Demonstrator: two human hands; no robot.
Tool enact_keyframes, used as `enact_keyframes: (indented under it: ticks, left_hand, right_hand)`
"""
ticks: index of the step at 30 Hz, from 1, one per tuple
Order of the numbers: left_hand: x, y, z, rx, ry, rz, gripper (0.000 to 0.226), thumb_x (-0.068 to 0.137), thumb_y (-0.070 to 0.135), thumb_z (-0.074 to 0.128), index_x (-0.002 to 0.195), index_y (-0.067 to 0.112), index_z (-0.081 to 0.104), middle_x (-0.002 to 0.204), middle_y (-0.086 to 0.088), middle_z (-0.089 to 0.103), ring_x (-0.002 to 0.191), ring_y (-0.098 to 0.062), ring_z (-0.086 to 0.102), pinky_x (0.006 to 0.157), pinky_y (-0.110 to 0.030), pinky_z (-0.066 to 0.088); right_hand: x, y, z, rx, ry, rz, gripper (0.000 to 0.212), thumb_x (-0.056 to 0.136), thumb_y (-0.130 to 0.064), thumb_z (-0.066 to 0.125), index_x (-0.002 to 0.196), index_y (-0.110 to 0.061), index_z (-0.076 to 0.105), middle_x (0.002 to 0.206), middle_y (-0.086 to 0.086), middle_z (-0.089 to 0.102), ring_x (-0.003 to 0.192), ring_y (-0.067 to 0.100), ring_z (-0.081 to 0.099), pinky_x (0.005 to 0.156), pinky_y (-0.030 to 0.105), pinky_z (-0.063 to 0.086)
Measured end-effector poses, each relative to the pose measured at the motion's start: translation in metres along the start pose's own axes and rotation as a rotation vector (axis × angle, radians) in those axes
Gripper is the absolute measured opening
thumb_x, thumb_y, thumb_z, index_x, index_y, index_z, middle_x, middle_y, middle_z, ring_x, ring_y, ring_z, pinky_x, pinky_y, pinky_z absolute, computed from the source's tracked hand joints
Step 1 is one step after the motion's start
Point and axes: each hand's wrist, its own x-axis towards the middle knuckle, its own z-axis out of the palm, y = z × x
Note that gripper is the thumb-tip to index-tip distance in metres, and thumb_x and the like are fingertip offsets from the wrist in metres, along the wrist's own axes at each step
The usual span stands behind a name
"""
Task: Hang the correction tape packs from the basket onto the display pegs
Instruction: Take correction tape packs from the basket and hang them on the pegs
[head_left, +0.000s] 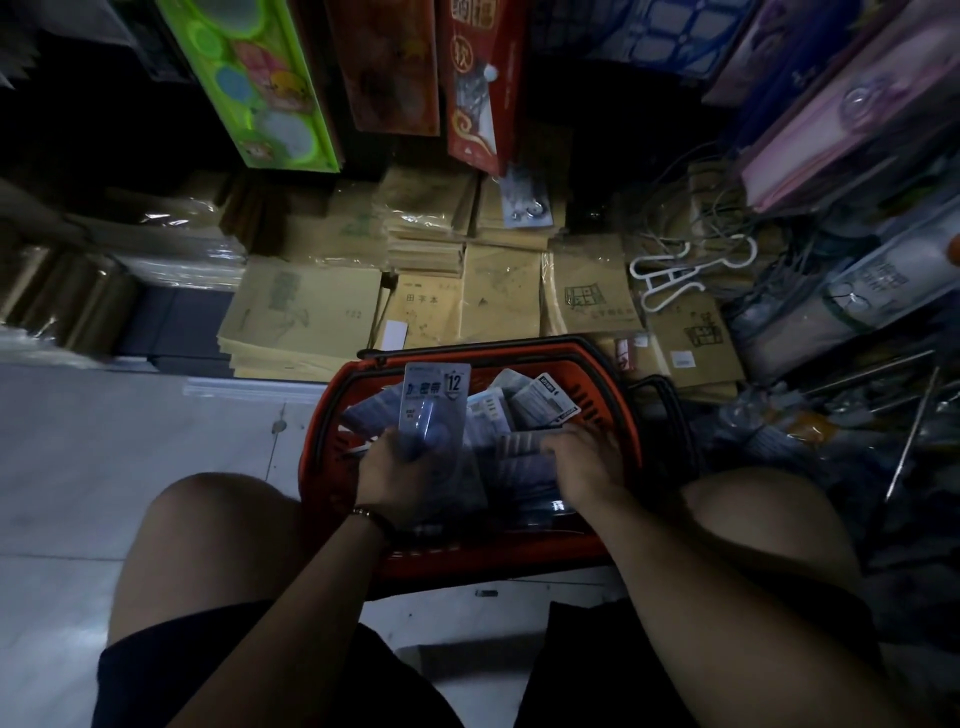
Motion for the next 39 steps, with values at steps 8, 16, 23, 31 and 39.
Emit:
enact_keyframes:
  ticks: [8,16,23,31,39]
  left_hand:
    - [-0.011,-0.003,0.001,-0.408,0.05,-0.007,0.039,0.088,0.037,0.077,0.123,0.04,0.06,0.12,0.0,0.074,0.111,-0.026,0.072,0.095,-0.055,0.06]
    - [-0.038,0.031,0.009,-0.609,-0.049,0.14,0.04,0.098,0.028,0.069,0.135,0.041,0.057,0.13,0.002,0.072,0.119,-0.025,0.071,0.1,-0.06,0.057]
    - [-0.071,0.086,-0.018,-0.742,-0.167,0.175,0.038,0.104,0.032,0.057,0.142,0.028,0.054,0.133,-0.009,0.072,0.12,-0.033,0.071,0.098,-0.066,0.056]
    - [-0.096,0.166,-0.049,-0.786,-0.211,0.346,0.03,0.107,0.014,0.053,0.137,0.017,0.057,0.128,-0.021,0.072,0.114,-0.047,0.071,0.086,-0.067,0.06]
    - [-0.122,0.298,-0.074,-0.53,-0.053,0.705,0.043,0.089,0.004,0.08,0.126,0.021,0.065,0.118,-0.002,0.079,0.109,-0.023,0.076,0.094,-0.053,0.062]
  right_hand:
    - [-0.033,-0.016,-0.05,0.503,0.357,-0.022,0.022,0.106,-0.026,0.056,0.12,-0.009,0.061,0.113,0.01,0.066,0.109,0.031,0.062,0.074,0.032,0.03]
    - [-0.075,-0.063,-0.086,0.901,0.42,-0.165,0.03,0.102,-0.024,0.065,0.079,-0.026,0.046,0.066,-0.007,0.052,0.061,-0.002,0.053,0.057,0.025,0.037]
    - [-0.114,-0.073,-0.119,0.98,0.338,-0.37,0.048,0.106,-0.028,0.058,0.149,-0.04,0.042,0.148,-0.018,0.05,0.136,-0.003,0.048,0.108,0.026,0.047]
    - [-0.149,-0.051,-0.205,0.672,0.524,-0.485,0.085,0.088,-0.028,0.08,0.158,-0.039,0.032,0.156,-0.032,0.024,0.143,-0.018,0.02,0.116,0.012,0.028]
    - [-0.176,-0.013,-0.332,0.51,0.83,-0.485,0.072,0.095,-0.033,0.074,0.156,-0.034,0.036,0.156,-0.023,0.03,0.145,-0.001,0.03,0.118,0.023,0.033]
